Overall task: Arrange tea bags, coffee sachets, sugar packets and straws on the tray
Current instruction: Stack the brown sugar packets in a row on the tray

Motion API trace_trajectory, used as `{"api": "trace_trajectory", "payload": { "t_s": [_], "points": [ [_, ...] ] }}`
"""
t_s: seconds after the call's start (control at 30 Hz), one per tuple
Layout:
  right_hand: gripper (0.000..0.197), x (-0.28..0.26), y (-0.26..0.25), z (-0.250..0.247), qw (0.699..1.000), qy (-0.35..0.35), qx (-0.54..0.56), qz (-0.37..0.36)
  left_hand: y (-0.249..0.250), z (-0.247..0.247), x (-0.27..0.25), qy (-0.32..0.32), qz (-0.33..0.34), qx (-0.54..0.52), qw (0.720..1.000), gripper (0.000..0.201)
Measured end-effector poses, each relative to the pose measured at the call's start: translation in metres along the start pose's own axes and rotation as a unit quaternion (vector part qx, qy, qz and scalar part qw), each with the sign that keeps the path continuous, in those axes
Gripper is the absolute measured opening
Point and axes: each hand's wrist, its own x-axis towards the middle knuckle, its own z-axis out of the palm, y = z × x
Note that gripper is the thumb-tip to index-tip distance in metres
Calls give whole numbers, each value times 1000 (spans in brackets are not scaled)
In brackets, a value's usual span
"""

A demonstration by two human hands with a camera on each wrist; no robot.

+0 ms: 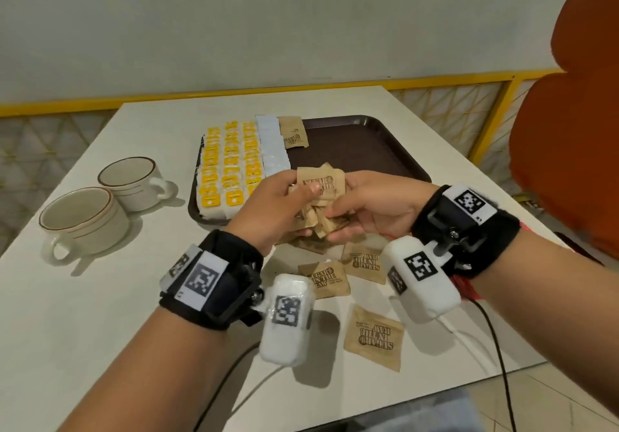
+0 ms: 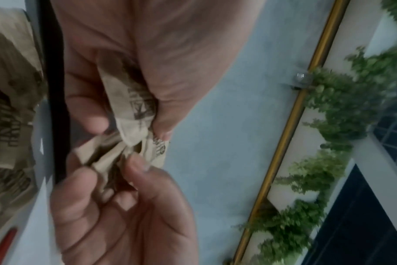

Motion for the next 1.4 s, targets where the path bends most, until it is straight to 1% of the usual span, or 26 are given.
{"api": "trace_trajectory", "payload": {
  "t_s": [0.07,0.1,0.13,0.2,0.23,0.3,0.33,0.4,0.43,0.5,0.53,0.6,0.67,0.77,0.8,0.9,1.0,1.1,1.13,1.2,1.27,1.33,1.4],
  "points": [
    [30,4,-2,5,999,-17,27,-34,-4,-1,1,31,6,-17,999,12],
    [27,7,-2,8,998,-25,46,-45,-5,-1,0,40,6,-21,999,14],
    [23,10,-1,12,996,-30,68,-53,-6,-1,0,44,6,-25,999,16],
    [25,17,4,18,991,-16,109,-72,-9,-1,1,42,-5,-47,998,16],
    [28,21,8,20,988,2,126,-84,-10,-3,1,42,-22,-67,997,16],
    [27,26,17,20,980,33,160,-110,-11,-9,2,45,-78,-119,989,20],
    [25,27,20,19,976,42,175,-121,-12,-13,3,44,-101,-149,983,24],
    [26,26,23,13,970,48,194,-138,-14,-22,3,31,-119,-202,972,36],
    [29,26,24,9,968,49,199,-146,-14,-26,2,21,-116,-216,969,41],
    [37,23,24,2,962,48,215,-160,-15,-28,0,0,-90,-224,970,45],
    [41,21,23,-2,960,47,222,-165,-17,-28,0,0,-72,-230,971,46],
    [44,19,24,-8,959,45,220,-171,-21,-29,2,20,-41,-232,972,46],
    [43,16,26,-12,963,51,202,-171,-26,-30,4,45,-22,-208,977,38],
    [40,15,28,-15,967,60,180,-169,-28,-31,5,80,0,-164,983,19],
    [39,14,28,-14,969,60,174,-168,-28,-30,5,85,4,-160,983,17],
    [41,16,30,-10,973,48,156,-161,-29,-28,5,85,8,-181,980,22],
    [41,18,32,-3,973,23,167,-159,-29,-26,7,87,16,-203,975,24],
    [35,20,32,4,970,10,179,-162,-30,-21,8,95,42,-210,972,30],
    [34,20,32,6,969,13,184,-164,-31,-20,9,113,51,-194,973,35],
    [37,21,32,6,965,22,201,-169,-33,-21,11,148,67,-145,976,44],
    [38,21,32,6,962,20,215,-168,-35,-21,11,165,72,-111,977,50],
    [33,20,32,8,963,8,212,-169,-33,-19,9,168,73,-90,979,53],
    [32,19,33,11,962,-2,210,-174,-33,-16,7,149,82,-81,982,53]
  ]
}}
